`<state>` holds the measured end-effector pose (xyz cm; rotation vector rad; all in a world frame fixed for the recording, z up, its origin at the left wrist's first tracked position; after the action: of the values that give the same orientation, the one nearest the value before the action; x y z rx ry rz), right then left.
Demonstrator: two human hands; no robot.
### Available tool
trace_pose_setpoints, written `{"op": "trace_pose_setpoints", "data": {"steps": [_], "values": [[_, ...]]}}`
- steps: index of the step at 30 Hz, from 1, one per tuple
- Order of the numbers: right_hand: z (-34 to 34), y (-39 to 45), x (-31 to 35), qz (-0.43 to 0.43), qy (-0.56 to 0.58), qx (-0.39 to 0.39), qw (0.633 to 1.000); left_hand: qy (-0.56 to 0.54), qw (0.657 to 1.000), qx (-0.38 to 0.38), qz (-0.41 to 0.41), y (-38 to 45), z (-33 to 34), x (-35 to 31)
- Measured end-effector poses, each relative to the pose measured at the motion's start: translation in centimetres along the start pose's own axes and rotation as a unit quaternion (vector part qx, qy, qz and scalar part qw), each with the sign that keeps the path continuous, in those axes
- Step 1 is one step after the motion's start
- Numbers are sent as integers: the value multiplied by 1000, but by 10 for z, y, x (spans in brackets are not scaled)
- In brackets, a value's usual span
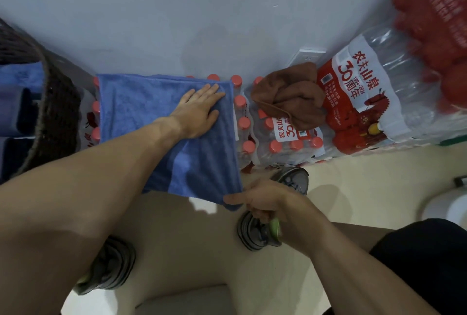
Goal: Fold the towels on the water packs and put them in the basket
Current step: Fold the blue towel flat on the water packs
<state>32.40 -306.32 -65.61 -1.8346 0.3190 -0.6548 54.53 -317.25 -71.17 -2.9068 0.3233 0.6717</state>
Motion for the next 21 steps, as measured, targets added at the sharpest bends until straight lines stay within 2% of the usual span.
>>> {"op": "trace_pose_setpoints", "data": {"steps": [4, 6, 8, 10, 11, 13, 16, 18, 21], "values": [[-2, 6, -1, 17, 30, -41, 999, 7, 1000, 15, 2, -1, -6, -3], [-4, 7, 5, 33, 59, -47, 997, -37, 999, 23, 16, -2, -17, -3], [-10, 4, 17, 56, 52, -54, 996, -103, 994, -16, 23, -6, -34, 1], [-18, 0, 36, 55, -5, -68, 996, -93, 991, -93, 5, -11, -52, 14], [-23, 0, 48, 26, -42, -96, 994, -69, 990, -125, -22, -13, -60, 24], [-36, 1, 79, -83, -103, -208, 969, -22, 984, -146, -95, -17, -75, 48], [-54, 11, 126, -239, -125, -365, 891, 29, 978, -86, -187, -25, -91, 84], [-62, 26, 152, -297, -135, -401, 856, 59, 974, -43, -216, -33, -97, 101], [-71, 58, 179, -299, -194, -391, 849, 61, 968, -22, -243, -43, -100, 118]]}}
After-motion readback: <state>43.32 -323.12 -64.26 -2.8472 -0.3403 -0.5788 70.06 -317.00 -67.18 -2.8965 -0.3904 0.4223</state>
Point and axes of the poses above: each hand's wrist, its own y-axis towards the middle knuckle, its own z-axis out of the palm, x = y × z, the point moved 1 cm from there along y, towards the middle knuckle
